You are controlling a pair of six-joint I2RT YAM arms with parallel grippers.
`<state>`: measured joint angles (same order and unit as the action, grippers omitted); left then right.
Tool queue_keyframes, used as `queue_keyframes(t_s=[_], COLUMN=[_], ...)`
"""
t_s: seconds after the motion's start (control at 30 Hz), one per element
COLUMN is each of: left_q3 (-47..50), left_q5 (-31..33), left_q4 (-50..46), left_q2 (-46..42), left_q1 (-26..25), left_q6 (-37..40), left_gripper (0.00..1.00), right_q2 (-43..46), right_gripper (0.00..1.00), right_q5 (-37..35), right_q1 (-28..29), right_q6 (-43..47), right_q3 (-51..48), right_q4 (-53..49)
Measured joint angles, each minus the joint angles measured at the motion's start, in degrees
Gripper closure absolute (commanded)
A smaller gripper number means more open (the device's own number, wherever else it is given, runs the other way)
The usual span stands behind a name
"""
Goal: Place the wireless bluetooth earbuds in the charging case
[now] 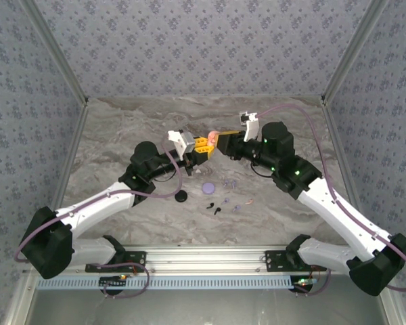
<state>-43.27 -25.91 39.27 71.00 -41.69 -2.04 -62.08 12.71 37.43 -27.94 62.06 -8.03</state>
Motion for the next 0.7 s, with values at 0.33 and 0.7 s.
queue_keyframes(t_s=[0.33, 0.7], left_q3=[0.0, 1.8], left_q5=[1.5, 9.7], left_q4=[-0.5, -5.1], left_q2=[-0.2, -7.2], left_q1=[-0.1, -0.1], left_q6=[0.1, 3.5], left_gripper=[1.00, 1.00], right_q2=[2.7, 0.0], right_gripper=[0.45, 0.48], right_q5=[-1.6, -11.4], right_q1=[-2.8, -6.6], right_q6=[2.3, -4.1], right_q3=[2.1, -6.3], right_q4=[-7.7, -25.0])
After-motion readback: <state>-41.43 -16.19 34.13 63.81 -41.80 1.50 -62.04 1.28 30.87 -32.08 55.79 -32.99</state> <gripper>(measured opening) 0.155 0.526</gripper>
